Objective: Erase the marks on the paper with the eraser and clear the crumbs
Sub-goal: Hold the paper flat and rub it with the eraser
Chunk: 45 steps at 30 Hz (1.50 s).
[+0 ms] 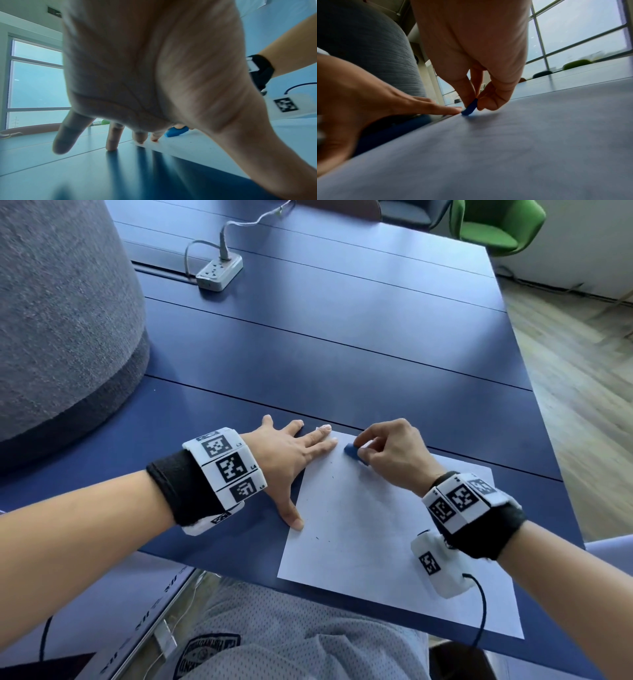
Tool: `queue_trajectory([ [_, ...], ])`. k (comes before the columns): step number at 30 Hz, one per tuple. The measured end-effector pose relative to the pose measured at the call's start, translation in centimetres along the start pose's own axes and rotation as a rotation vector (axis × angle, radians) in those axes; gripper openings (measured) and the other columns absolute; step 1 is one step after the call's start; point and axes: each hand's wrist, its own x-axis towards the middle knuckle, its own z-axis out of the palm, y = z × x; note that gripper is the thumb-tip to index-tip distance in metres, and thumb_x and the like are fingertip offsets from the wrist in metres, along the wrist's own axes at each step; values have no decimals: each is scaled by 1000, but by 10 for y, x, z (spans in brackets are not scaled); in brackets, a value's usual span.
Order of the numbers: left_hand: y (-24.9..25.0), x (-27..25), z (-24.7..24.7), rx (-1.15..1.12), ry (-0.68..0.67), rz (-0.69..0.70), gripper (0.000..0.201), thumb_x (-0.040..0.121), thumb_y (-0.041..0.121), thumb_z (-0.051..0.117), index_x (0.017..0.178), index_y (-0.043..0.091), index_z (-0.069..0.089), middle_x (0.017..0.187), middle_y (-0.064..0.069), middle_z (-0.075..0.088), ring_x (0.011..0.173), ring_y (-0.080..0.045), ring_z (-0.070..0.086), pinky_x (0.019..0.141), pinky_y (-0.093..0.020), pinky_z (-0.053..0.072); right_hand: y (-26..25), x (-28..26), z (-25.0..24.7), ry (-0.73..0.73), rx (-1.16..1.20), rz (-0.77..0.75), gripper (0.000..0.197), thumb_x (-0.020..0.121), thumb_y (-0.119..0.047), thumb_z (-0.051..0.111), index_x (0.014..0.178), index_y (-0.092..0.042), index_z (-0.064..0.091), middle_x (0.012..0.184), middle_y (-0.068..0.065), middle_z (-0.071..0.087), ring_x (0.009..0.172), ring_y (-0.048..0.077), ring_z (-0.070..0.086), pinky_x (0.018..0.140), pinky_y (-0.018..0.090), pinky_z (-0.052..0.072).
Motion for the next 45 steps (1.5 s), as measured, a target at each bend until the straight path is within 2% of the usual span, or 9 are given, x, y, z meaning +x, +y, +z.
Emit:
queue_trajectory([
  [4,1,1,0,4,-6,-5,144,54,80,72,151,34,-22,159,13,-27,149,-29,-7,112,-67,13,-6,-20,11,-193,-42,-67,19,81,-6,62,87,-18,75,74,2,71,55,4,56,45,6,37],
  [8,0,0,-1,-7,-9,-1,143,54,79,73,152,34,-22,159,13,-26,149,-29,-8,112,-67,14,3,-5,-5,-18,-4,31,15,81,-8,63,86,-18,74,74,3,70,61,9,58,44,3,36],
  [13,1,1,0,6,-8,-5,144,54,80,73,151,34,-22,159,13,-26,149,-29,-9,112,-67,14,-1,-19,2,-182,-46,-35,15,82,-8,64,87,-17,74,74,4,71,56,7,57,44,6,39],
  [17,2,0,-2,8,-8,-8,143,54,79,73,152,33,-21,159,13,-25,149,-29,-7,112,-67,15,7,-5,-9,-10,-10,32,15,81,-8,63,87,-17,74,78,5,71,60,7,57,45,6,38],
  [26,3,0,-3,12,-4,-15,144,55,78,74,152,32,-22,160,12,-25,149,-29,-6,112,-68,13,7,-5,-7,16,12,54,11,82,-9,65,86,-15,74,76,4,70,61,8,59,48,11,41],
  [30,4,0,-2,24,-5,-22,144,55,79,74,152,33,-21,160,11,-25,149,-29,-6,112,-67,14,-1,-19,8,-134,-13,-33,13,81,-9,65,85,-17,74,74,3,72,62,11,61,50,11,43],
  [34,6,0,-4,44,3,-26,143,55,78,73,152,31,-20,161,9,-23,149,-31,-3,113,-66,13,3,-3,-1,35,13,26,14,82,-9,63,86,-16,74,77,5,70,64,9,59,51,11,42],
  [39,9,0,-5,71,-3,-32,143,54,79,74,151,35,-22,161,6,-23,149,-34,-3,113,-65,13,-4,-24,6,-287,-42,-118,20,80,-3,64,86,-17,76,60,-10,62,46,-5,53,46,6,35],
  [45,8,0,-4,72,3,-27,142,54,79,74,151,38,-21,161,6,-22,149,-33,-1,112,-66,15,2,-21,-1,-205,-61,-173,18,81,-4,67,88,-17,77,65,-6,62,53,0,53,52,7,40],
])
